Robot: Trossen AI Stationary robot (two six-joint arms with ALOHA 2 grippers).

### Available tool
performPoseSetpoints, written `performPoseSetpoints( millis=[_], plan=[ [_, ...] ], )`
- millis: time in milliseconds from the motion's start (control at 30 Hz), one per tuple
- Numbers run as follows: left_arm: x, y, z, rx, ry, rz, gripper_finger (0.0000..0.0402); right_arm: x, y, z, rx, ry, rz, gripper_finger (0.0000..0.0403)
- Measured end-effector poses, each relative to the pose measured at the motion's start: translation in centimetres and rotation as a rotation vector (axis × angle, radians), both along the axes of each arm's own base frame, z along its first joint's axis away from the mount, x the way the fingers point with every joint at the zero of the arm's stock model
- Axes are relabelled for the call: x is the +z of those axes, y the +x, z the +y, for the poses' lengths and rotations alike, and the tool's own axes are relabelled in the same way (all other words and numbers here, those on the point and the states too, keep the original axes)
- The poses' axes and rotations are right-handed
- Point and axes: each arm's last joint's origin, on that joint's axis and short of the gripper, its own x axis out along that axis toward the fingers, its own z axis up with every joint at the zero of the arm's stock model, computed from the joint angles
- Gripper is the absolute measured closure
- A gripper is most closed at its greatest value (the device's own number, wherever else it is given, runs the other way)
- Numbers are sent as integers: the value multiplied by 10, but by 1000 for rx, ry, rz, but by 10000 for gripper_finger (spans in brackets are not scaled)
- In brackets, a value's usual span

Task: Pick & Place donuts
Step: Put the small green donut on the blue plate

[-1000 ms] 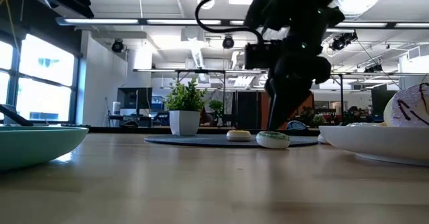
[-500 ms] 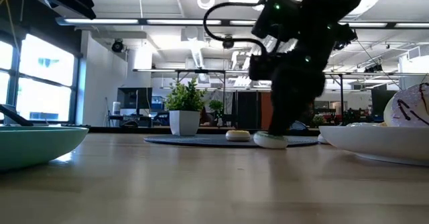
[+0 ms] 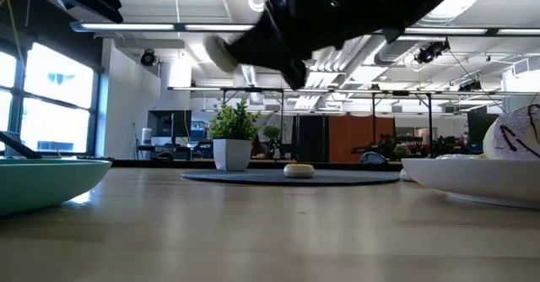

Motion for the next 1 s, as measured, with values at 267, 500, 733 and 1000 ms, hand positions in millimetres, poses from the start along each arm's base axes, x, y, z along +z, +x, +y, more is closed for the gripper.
performPoseSetpoints(
  millis=[267,500,733,1000],
  plan=[
    [0,0,0,2,0,-3,224,-22,55,40,97,8,-81,394],
    [0,0,0,1,-12,-1,224,-38,109,61,246,-78,218,395],
    [0,0,-1,-9,-28,8,224,-50,130,66,323,-159,324,365],
    [-1,0,-1,-17,-34,15,224,-59,130,67,353,-180,328,311]
  ],
)
